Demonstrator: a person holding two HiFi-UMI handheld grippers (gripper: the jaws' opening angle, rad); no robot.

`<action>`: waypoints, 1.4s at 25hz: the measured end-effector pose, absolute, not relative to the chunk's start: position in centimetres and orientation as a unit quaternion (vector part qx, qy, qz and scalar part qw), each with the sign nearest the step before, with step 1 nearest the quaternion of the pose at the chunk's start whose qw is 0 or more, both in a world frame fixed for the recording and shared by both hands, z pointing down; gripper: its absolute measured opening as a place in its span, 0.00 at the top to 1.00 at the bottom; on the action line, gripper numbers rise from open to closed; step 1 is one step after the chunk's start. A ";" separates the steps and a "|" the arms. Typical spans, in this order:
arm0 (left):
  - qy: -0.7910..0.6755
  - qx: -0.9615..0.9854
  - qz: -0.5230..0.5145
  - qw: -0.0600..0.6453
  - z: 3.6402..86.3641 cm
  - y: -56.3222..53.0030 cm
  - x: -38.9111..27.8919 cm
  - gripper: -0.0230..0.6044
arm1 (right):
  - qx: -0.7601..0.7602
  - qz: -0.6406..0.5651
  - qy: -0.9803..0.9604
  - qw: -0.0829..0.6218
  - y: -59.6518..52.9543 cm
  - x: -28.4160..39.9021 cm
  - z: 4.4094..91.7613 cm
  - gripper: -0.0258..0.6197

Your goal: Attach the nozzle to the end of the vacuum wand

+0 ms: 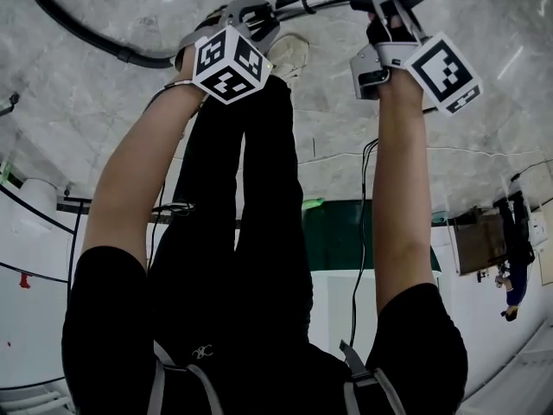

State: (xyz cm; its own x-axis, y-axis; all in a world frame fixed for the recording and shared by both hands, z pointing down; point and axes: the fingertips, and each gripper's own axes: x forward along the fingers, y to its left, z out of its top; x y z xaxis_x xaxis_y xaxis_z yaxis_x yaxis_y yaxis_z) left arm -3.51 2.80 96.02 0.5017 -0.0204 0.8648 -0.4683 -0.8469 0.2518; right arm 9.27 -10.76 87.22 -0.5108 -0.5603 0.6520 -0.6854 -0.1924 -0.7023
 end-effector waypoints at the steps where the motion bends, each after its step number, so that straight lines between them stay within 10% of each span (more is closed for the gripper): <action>1: -0.146 0.835 0.475 0.234 96.0 2.9 -3.7 0.70 | 0.488 0.595 -0.637 0.054 -10.7 8.8 87.2 0.70; 26: -0.094 0.842 0.464 0.259 94.7 7.9 -5.8 0.71 | 0.161 0.576 -0.796 0.088 -4.6 -1.0 83.7 0.70; 35: -0.127 0.832 0.473 0.260 95.3 7.2 -5.1 0.70 | 0.497 0.604 -0.607 0.142 -5.5 2.9 86.1 0.71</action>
State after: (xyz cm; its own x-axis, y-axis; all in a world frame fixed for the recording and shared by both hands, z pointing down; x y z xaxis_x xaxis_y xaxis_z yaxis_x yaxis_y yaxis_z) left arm -5.09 7.18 95.28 0.5212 0.0350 0.8527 -0.4571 -0.8324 0.3135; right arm 2.86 -5.48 86.05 -0.4660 -0.4320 0.7722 -0.7741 -0.2236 -0.5923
